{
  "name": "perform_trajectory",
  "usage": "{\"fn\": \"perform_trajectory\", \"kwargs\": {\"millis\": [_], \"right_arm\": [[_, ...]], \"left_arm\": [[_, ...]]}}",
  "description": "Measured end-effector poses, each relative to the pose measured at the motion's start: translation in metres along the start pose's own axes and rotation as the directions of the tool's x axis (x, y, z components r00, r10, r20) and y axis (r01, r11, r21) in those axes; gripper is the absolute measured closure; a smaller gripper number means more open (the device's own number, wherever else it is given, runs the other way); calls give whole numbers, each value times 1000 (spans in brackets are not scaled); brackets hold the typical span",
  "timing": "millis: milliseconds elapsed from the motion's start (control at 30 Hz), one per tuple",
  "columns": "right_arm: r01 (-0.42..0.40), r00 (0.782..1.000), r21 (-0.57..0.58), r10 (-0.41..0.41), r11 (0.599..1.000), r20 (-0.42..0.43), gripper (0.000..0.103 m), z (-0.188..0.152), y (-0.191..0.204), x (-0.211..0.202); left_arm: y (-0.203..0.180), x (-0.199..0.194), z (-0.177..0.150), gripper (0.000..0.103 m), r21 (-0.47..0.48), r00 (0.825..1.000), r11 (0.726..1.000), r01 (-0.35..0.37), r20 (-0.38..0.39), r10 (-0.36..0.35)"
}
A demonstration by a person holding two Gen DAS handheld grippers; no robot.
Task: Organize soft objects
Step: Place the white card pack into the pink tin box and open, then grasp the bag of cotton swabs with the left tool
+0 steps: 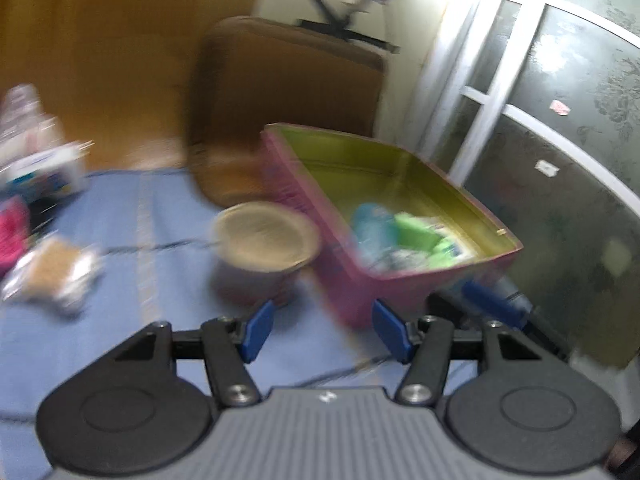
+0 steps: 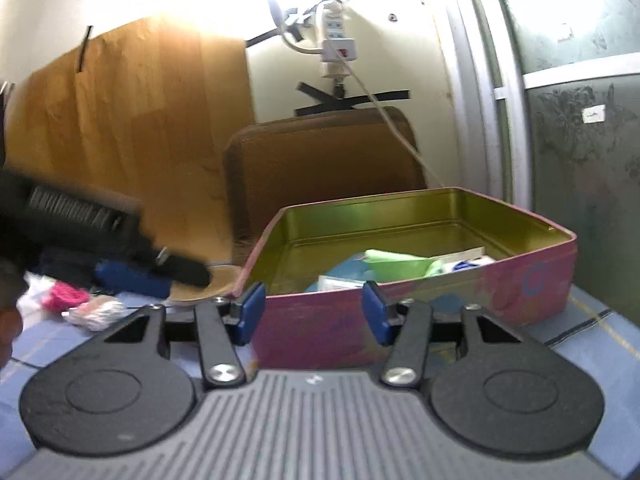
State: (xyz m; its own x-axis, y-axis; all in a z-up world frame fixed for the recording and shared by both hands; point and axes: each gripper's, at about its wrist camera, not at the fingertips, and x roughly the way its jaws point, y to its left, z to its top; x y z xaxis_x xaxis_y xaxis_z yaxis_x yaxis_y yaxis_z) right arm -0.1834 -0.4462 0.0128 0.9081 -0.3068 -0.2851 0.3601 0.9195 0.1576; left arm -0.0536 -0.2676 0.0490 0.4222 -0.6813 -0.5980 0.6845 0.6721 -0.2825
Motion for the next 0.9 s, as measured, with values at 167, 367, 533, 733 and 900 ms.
{"fn": "perform_trajectory", "kwargs": {"millis": [167,367,533,733,900], "right_arm": [[-158,987,-98,154,982,-54,49,1,56,4],[-356,919,-127,322,926,-226,48,-8,137,60],[-423,894,-311,336,851,-297,11,-16,211,120],[-442,856,-363,265,820,-444,21,-18,234,196],[-419,845,-279,260,864,-467,49,-12,212,164]], "left_arm": [[73,-39,-32,47,-35,981,980,-195,-1,195],[152,-68,-61,47,-140,929,921,-364,12,370],[167,-79,-75,44,-169,923,922,-348,111,369],[177,-87,-80,44,-229,938,934,-275,147,312],[185,-88,-79,39,-290,952,933,-215,153,266]]}}
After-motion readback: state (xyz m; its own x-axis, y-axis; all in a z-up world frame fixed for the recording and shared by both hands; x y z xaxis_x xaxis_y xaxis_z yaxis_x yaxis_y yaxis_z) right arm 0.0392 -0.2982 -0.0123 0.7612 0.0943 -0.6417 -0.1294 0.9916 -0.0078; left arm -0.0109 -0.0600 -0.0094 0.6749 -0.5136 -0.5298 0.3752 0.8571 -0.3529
